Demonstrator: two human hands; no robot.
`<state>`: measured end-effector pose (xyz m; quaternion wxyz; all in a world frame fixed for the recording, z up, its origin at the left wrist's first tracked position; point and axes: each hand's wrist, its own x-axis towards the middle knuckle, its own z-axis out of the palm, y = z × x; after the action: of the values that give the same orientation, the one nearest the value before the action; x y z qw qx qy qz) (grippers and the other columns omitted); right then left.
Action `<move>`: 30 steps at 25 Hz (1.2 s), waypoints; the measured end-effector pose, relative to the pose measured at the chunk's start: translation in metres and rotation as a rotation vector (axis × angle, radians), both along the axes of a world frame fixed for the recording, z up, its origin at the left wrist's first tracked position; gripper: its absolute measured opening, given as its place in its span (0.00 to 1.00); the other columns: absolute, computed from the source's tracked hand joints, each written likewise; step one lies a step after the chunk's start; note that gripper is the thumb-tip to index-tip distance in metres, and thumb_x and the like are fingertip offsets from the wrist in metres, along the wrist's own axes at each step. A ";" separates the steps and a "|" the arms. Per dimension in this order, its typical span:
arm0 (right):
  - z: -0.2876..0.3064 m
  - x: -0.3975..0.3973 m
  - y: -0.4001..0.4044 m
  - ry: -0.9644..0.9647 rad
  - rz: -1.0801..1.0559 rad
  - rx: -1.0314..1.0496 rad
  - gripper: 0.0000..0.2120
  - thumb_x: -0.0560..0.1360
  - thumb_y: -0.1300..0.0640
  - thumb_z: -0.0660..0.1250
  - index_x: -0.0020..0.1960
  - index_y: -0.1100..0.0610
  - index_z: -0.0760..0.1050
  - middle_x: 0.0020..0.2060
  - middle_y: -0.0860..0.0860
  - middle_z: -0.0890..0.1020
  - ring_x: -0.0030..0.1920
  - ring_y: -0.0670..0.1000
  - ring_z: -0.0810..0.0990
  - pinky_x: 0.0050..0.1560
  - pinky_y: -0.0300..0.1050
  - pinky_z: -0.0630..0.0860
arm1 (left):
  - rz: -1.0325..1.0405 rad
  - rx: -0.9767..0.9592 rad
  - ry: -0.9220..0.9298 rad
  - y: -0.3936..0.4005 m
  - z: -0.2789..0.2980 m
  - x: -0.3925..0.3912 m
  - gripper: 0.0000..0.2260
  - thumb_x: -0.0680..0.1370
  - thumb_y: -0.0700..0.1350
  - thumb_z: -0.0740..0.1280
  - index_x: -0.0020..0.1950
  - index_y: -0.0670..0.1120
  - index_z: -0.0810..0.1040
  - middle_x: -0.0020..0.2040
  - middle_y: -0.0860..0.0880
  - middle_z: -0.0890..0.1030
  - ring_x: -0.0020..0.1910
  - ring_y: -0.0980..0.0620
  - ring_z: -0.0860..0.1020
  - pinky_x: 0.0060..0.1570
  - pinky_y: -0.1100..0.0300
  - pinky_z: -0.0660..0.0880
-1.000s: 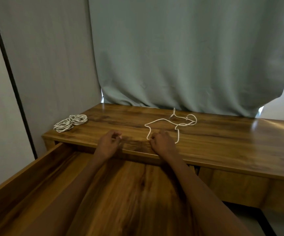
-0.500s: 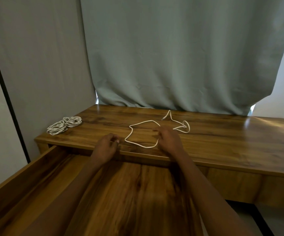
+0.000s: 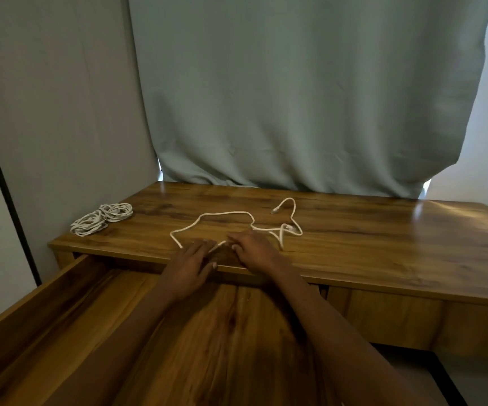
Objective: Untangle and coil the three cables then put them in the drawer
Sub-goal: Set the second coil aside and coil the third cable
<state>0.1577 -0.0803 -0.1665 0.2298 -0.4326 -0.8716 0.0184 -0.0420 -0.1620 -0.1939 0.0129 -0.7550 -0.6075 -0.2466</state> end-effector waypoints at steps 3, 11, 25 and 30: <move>0.007 -0.003 -0.011 0.242 0.141 -0.078 0.21 0.82 0.58 0.60 0.73 0.48 0.72 0.66 0.50 0.81 0.63 0.52 0.80 0.64 0.47 0.75 | 0.118 -0.097 0.114 0.002 -0.008 -0.005 0.35 0.77 0.70 0.43 0.80 0.55 0.61 0.80 0.51 0.60 0.80 0.46 0.56 0.76 0.44 0.53; 0.006 0.086 0.013 0.278 0.001 -0.010 0.18 0.78 0.60 0.66 0.66 0.46 0.80 0.62 0.46 0.83 0.60 0.47 0.79 0.55 0.41 0.71 | 0.273 -0.164 0.058 0.010 -0.012 -0.029 0.29 0.83 0.64 0.45 0.81 0.53 0.57 0.82 0.49 0.55 0.81 0.43 0.50 0.76 0.40 0.42; 0.003 0.011 -0.003 0.369 0.007 0.210 0.07 0.80 0.47 0.65 0.54 0.47 0.79 0.46 0.43 0.84 0.43 0.45 0.80 0.43 0.48 0.77 | -0.015 -0.017 -0.592 -0.008 0.026 0.004 0.11 0.81 0.52 0.67 0.62 0.57 0.74 0.35 0.49 0.84 0.34 0.53 0.83 0.35 0.58 0.77; 0.002 0.002 -0.009 0.370 0.171 0.060 0.16 0.76 0.43 0.70 0.63 0.43 0.77 0.50 0.39 0.81 0.43 0.41 0.78 0.44 0.42 0.77 | 0.026 -0.054 -0.827 -0.010 0.031 0.005 0.07 0.83 0.44 0.63 0.54 0.45 0.80 0.33 0.46 0.83 0.24 0.48 0.76 0.24 0.61 0.71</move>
<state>0.1595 -0.0893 -0.1642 0.3965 -0.3391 -0.8482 0.0909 -0.0367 -0.1720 -0.1629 -0.2489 -0.5846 -0.5771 -0.5131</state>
